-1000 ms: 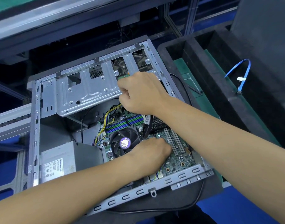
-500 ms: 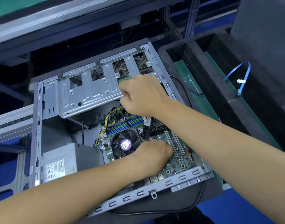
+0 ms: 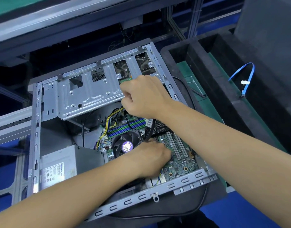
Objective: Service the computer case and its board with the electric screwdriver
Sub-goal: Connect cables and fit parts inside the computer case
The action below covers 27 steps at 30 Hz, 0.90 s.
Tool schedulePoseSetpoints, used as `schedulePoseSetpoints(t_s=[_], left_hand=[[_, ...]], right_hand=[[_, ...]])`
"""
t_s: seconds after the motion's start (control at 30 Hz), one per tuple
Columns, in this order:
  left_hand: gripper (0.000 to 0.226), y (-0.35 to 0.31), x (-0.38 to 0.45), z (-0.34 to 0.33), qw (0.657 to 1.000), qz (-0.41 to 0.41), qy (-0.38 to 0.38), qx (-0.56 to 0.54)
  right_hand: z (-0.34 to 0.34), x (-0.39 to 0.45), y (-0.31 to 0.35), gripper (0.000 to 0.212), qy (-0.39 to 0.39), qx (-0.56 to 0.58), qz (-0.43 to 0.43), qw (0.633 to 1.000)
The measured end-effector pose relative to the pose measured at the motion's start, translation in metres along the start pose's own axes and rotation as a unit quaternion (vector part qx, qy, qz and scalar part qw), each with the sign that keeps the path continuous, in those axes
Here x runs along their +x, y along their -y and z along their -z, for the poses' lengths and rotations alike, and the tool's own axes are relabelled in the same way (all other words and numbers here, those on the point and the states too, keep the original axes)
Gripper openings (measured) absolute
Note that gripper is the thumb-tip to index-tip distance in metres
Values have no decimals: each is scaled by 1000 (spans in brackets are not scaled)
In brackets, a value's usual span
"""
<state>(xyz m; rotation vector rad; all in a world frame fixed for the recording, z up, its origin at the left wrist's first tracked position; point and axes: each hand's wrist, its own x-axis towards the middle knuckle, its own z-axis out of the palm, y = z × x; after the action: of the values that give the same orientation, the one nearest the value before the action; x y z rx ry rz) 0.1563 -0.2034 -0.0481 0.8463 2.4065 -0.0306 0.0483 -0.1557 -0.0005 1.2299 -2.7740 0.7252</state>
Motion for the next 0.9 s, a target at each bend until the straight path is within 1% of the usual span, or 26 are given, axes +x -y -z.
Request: schedulePoseSetpoints(t_s=[0.13, 0.2, 0.37, 0.47, 0.67, 0.73, 0.9], left_hand=[[30, -1, 1, -6, 1000, 4, -24, 1], [32, -1, 3, -10, 999, 3, -35, 6], [27, 0, 5, -11, 999, -16, -28, 14], [27, -1, 5, -9, 1000, -8, -24, 9], [41, -2, 4, -7, 999, 18, -48, -8], [40, -2, 3, -6, 999, 19, -42, -7], [30, -1, 5, -6, 1000, 19, -20, -5]], right_hand=[[-1, 1, 0, 19, -3, 2, -5, 1000], [-1, 1, 0, 17, -3, 7, -4, 1000], [-1, 0, 0, 14, 1, 6, -1, 1000], [0, 0, -1, 12, 4, 4, -1, 1000], [1, 0, -1, 11, 3, 2, -3, 1000], [1, 0, -1, 12, 4, 5, -2, 1000], [1, -1, 0, 12, 5, 3, 1, 1000]])
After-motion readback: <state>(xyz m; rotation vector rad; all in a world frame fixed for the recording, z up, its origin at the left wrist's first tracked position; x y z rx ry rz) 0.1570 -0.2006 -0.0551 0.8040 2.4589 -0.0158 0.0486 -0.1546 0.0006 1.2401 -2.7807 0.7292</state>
